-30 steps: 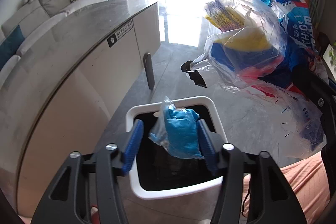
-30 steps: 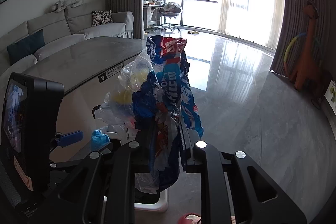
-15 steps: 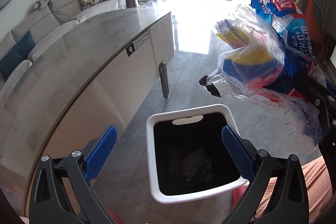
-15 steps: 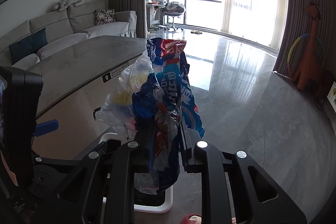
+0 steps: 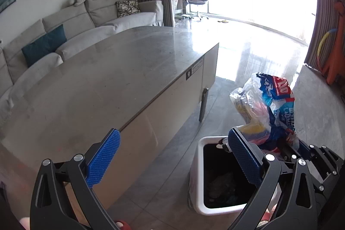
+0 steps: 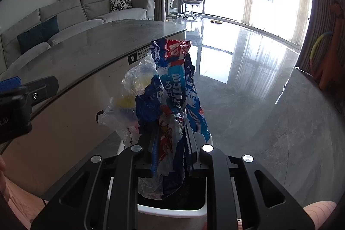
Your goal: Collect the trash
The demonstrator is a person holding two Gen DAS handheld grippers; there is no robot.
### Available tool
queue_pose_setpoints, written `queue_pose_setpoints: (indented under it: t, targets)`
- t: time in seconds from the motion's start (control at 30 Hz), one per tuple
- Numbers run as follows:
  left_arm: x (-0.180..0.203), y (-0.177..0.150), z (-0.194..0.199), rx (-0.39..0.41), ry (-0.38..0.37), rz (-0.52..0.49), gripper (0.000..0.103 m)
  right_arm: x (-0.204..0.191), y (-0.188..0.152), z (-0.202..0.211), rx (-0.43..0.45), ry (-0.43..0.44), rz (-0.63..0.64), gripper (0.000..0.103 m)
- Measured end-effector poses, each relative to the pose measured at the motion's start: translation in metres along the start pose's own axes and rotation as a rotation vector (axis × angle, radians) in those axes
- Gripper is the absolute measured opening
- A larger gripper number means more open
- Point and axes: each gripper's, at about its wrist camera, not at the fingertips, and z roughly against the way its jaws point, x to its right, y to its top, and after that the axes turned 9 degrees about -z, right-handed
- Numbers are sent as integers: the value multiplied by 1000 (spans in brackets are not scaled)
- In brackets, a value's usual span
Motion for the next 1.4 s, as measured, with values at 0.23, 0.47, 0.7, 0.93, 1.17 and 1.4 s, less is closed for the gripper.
queue_pose_setpoints:
  t: [0.23, 0.47, 0.7, 0.93, 1.17, 1.4]
  targets:
    - [-18, 0, -4, -9, 14, 25, 99, -8, -27, -34, -117, -28, 9, 21]
    - [-25, 0, -7, -14, 5, 48, 99, -15, -36, -58, -190, -87, 36, 38]
    - [-28, -1, -5, -2, 1, 52, 99, -15, -40, -59, -171, -137, 1, 98]
    - [-32, -4, -2, -1, -9, 64, 99, -14, -13, -30, -66, -96, -42, 98]
    - [-36, -3, 2, 6, -7, 72, 99, -18, 9, 2, 24, -58, -64, 98]
    - [-42, -1, 4, 16, -1, 82, 99, -32, 22, 15, 88, -39, -35, 98]
